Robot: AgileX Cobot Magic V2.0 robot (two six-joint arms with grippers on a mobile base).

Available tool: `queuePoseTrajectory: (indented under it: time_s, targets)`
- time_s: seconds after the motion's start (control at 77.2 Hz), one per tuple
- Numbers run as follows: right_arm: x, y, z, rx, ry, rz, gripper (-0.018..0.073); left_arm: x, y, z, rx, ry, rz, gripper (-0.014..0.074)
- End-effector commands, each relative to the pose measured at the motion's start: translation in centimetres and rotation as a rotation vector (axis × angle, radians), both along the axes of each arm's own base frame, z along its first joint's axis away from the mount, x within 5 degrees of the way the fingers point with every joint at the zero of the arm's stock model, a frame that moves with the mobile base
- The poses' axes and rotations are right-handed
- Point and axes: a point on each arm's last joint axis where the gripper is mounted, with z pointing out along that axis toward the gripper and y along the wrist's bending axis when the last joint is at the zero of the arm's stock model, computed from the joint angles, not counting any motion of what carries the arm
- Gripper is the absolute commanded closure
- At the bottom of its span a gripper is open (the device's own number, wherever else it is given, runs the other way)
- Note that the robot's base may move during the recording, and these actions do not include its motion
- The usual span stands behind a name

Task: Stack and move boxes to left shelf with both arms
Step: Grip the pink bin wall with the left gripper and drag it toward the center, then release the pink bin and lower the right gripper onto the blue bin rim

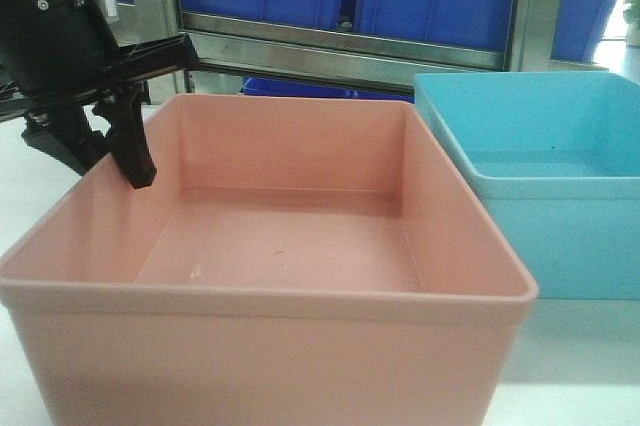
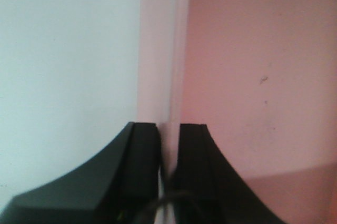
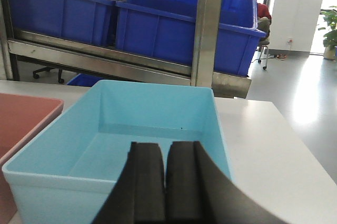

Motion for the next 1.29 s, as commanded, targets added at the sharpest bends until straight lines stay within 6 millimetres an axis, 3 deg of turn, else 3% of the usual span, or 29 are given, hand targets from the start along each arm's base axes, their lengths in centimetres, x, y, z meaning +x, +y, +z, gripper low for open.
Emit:
queuePoseTrajectory:
  time_s: [0.0,0.168,0.44,0.531,0.686,0.855,0.984,1.14,1.282]
  targets:
    - [-0.4,0.0,1.7,0.002,-0.134,-0.004,0.0503,-0.7,-0.5,3.1,-0.081,-0.063,0.020,0.0492]
    - [-0.4,0.0,1.7,0.002,-0.134,-0.004,0.0503,-0.8,-0.5,3.7,-0.084,-0.095,0.019,0.0262]
    - [-0.4,0.0,1.7,0.002,-0.134,-0.004,0.0503,-3.2,1.0,9.4,-0.090,-0.400,-0.072,0.0241]
    - [-0.4,0.0,1.7,0.002,-0.134,-0.004,0.0503,-4.9,2.1,11.4,-0.083,-0.642,-0.104,0.0241]
    - [-0.4,0.0,1.7,0.002,-0.134,-0.004,0.0503,-7.6,4.5,11.6,-0.031,-0.936,-0.084,0.0243]
    - [-0.4,0.0,1.7,0.002,-0.134,-0.004,0.0503,-11.2,7.9,11.0,-0.012,-1.100,0.048,0.0243]
    - [-0.4,0.0,1.7,0.002,-0.134,-0.004,0.0503,-15.2,10.2,11.3,-0.005,-1.210,0.123,0.0243]
    - [-0.4,0.0,1.7,0.002,-0.134,-0.004,0.0503,-20.0,11.7,11.4,-0.024,-1.324,0.159,0.0243]
    - [-0.4,0.0,1.7,0.002,-0.134,-0.004,0.0503,-22.6,12.1,11.2,-0.041,-1.367,0.154,0.0243]
